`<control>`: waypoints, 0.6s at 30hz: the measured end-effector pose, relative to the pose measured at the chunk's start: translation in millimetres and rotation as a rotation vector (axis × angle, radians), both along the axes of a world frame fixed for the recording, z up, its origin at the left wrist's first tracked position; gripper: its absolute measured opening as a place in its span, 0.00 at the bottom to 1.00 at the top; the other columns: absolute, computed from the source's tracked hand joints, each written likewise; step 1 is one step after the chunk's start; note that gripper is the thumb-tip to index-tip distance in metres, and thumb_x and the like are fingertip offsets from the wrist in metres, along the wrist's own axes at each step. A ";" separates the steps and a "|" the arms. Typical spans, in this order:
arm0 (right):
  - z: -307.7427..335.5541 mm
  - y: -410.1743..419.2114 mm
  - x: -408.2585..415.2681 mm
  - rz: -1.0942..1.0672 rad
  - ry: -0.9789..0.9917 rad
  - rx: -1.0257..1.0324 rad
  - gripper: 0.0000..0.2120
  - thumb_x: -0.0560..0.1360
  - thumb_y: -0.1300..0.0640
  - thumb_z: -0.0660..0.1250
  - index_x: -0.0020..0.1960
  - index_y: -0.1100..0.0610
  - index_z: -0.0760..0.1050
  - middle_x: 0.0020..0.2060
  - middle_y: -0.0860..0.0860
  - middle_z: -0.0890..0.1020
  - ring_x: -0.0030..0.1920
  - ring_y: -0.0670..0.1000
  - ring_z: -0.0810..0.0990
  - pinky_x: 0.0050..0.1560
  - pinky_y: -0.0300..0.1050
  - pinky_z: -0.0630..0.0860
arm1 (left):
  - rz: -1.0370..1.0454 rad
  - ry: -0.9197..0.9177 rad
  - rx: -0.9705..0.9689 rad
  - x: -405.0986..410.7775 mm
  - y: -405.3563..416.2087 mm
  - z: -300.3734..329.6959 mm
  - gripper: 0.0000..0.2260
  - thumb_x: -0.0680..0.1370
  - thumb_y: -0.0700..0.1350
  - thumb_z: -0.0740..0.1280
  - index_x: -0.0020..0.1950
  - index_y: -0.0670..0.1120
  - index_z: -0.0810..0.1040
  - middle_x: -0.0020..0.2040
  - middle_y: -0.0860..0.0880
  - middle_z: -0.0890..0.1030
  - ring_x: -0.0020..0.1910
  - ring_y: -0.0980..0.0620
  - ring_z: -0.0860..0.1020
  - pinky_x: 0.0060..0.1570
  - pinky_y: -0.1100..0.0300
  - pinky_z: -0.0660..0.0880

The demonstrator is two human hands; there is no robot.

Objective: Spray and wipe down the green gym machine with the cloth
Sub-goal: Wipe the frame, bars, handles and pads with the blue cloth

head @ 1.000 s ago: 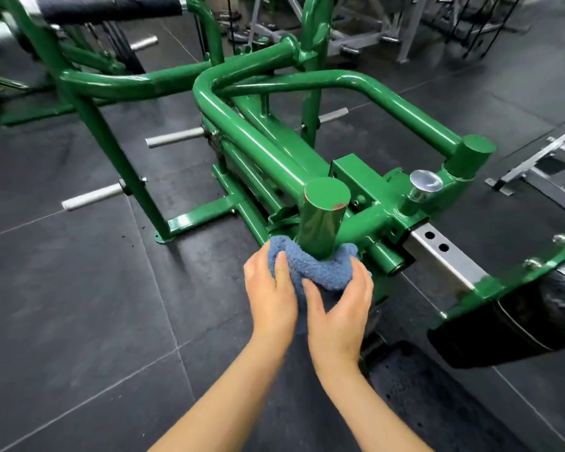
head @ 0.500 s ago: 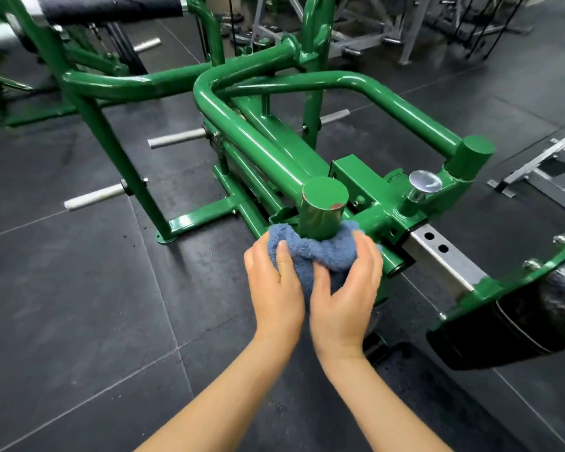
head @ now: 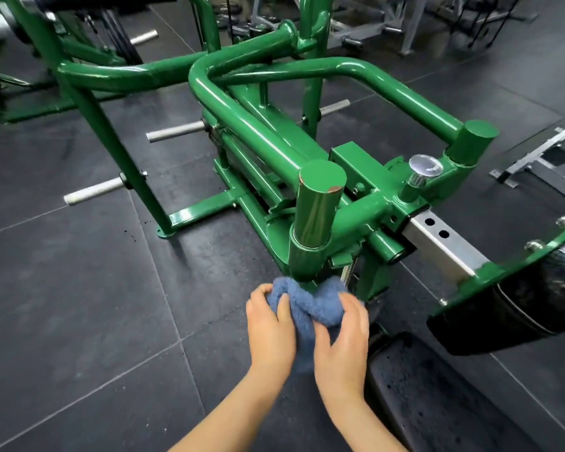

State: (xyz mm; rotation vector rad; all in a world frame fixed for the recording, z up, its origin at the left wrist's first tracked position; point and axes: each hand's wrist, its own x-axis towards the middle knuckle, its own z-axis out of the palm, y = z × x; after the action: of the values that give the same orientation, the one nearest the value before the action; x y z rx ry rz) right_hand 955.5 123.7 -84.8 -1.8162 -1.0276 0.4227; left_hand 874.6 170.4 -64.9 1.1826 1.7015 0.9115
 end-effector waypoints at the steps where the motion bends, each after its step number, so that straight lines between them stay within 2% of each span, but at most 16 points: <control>1: 7.4 11.1 -3.0 -0.046 -0.002 0.066 0.25 0.72 0.68 0.69 0.67 0.63 0.69 0.67 0.55 0.71 0.68 0.53 0.66 0.70 0.52 0.63 | 0.058 -0.024 0.057 5.5 4.9 8.0 0.06 0.81 0.43 0.62 0.57 0.46 0.70 0.56 0.47 0.74 0.54 0.51 0.73 0.51 0.63 0.66; 4: 17.3 46.0 -3.0 -0.081 -0.052 0.119 0.27 0.70 0.66 0.66 0.68 0.67 0.67 0.68 0.59 0.70 0.70 0.53 0.62 0.72 0.49 0.58 | 0.127 -0.033 0.101 19.9 29.2 20.7 0.08 0.81 0.42 0.60 0.59 0.42 0.70 0.56 0.47 0.72 0.53 0.51 0.70 0.51 0.62 0.65; 7: 1.4 44.4 -0.5 0.017 0.006 -0.071 0.25 0.70 0.70 0.67 0.67 0.66 0.68 0.66 0.58 0.71 0.69 0.57 0.66 0.71 0.53 0.62 | 0.060 0.037 -0.093 15.6 46.1 6.3 0.06 0.81 0.41 0.60 0.57 0.42 0.71 0.56 0.44 0.73 0.51 0.48 0.72 0.44 0.63 0.63; 9: -5.6 33.1 4.5 0.022 0.069 -0.121 0.21 0.71 0.70 0.67 0.63 0.64 0.71 0.60 0.54 0.73 0.65 0.58 0.71 0.68 0.51 0.67 | 0.011 0.067 -0.166 8.6 41.0 -0.7 0.03 0.80 0.41 0.62 0.53 0.44 0.70 0.56 0.42 0.75 0.48 0.49 0.72 0.40 0.64 0.62; 11: -2.1 26.5 8.4 -0.058 0.085 -0.043 0.19 0.72 0.69 0.67 0.63 0.64 0.72 0.60 0.53 0.74 0.64 0.55 0.72 0.67 0.53 0.68 | 0.019 -0.011 -0.154 8.6 26.2 2.3 0.05 0.79 0.42 0.64 0.53 0.45 0.70 0.56 0.44 0.76 0.49 0.50 0.73 0.44 0.63 0.64; 13: 8.4 32.5 14.1 -0.178 0.052 0.068 0.22 0.72 0.71 0.67 0.65 0.65 0.71 0.64 0.57 0.72 0.67 0.55 0.69 0.69 0.55 0.66 | 0.072 -0.168 -0.186 20.5 14.3 11.6 0.09 0.77 0.43 0.68 0.55 0.46 0.71 0.53 0.46 0.78 0.50 0.49 0.77 0.48 0.58 0.71; 15: 23.8 42.8 18.9 -0.190 -0.005 0.117 0.25 0.72 0.73 0.65 0.67 0.66 0.68 0.68 0.59 0.70 0.70 0.55 0.65 0.72 0.46 0.60 | 0.140 -0.306 -0.221 34.6 6.7 14.5 0.13 0.74 0.43 0.70 0.56 0.45 0.71 0.50 0.46 0.81 0.48 0.48 0.80 0.51 0.52 0.77; 16: 30.8 51.5 24.1 -0.148 -0.026 0.081 0.25 0.72 0.74 0.64 0.68 0.65 0.68 0.69 0.58 0.69 0.71 0.55 0.64 0.72 0.43 0.59 | 0.170 -0.335 -0.244 42.5 8.5 14.4 0.13 0.74 0.42 0.71 0.55 0.45 0.72 0.48 0.46 0.81 0.48 0.47 0.80 0.52 0.50 0.78; 18: 39.1 66.0 33.8 -0.047 -0.072 -0.083 0.25 0.71 0.73 0.63 0.68 0.64 0.68 0.69 0.57 0.69 0.71 0.58 0.63 0.72 0.47 0.59 | 0.224 -0.354 -0.276 51.6 15.0 9.7 0.11 0.73 0.43 0.72 0.51 0.46 0.72 0.47 0.45 0.81 0.46 0.46 0.80 0.51 0.48 0.78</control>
State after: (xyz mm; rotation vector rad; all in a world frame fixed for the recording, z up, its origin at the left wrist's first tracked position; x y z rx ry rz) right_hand 989.4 189.7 -45.8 -1.9381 -1.0281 0.3785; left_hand 926.2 185.4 -55.2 0.6160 1.6226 0.9213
